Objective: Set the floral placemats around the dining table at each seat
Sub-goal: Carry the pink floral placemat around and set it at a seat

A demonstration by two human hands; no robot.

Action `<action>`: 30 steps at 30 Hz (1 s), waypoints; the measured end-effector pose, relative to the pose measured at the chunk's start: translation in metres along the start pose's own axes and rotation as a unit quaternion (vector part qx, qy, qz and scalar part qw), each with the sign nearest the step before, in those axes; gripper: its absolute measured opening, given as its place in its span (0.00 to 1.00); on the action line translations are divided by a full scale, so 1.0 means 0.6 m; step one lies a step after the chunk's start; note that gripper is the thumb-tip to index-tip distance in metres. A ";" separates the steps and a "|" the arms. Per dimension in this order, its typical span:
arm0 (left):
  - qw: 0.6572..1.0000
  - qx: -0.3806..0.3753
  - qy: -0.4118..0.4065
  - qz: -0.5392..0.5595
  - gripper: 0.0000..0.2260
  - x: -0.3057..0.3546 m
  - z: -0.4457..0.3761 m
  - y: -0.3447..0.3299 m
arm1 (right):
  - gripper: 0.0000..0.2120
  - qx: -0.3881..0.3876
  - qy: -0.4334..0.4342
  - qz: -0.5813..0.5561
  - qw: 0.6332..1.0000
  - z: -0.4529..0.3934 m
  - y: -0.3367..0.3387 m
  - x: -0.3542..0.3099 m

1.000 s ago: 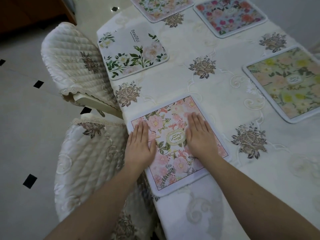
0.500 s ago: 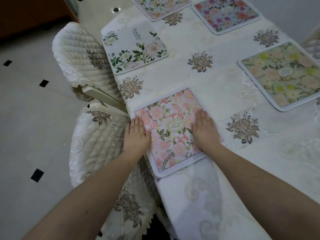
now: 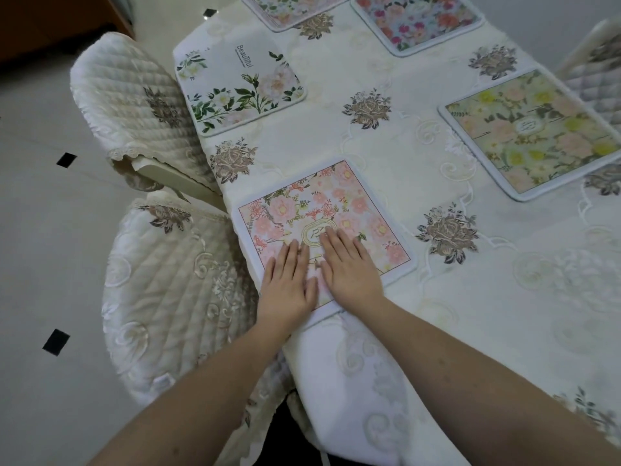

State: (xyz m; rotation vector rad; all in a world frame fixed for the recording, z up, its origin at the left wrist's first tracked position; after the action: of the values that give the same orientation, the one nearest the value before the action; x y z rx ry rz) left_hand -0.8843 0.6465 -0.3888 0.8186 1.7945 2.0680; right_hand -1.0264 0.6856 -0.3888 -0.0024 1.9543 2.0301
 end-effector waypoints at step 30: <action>0.957 -0.219 -0.004 -0.193 0.45 -0.069 0.116 0.075 | 0.28 -0.110 -0.123 0.023 0.986 0.144 0.079 0.191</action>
State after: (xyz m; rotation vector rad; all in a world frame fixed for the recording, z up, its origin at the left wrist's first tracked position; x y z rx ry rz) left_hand -0.8038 0.6712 -0.3499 0.3209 1.2820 2.0655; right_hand -1.1267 0.7952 -0.3628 0.2327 1.5906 2.1499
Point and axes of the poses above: each hand's wrist, its own z-axis away from the middle knuckle, its own y-axis out of the back of the hand, x = y × z, the point moved 4 cm from there along -z, towards the middle knuckle, and after that the axes turned 2 degrees about x, right-handed, at the moved point
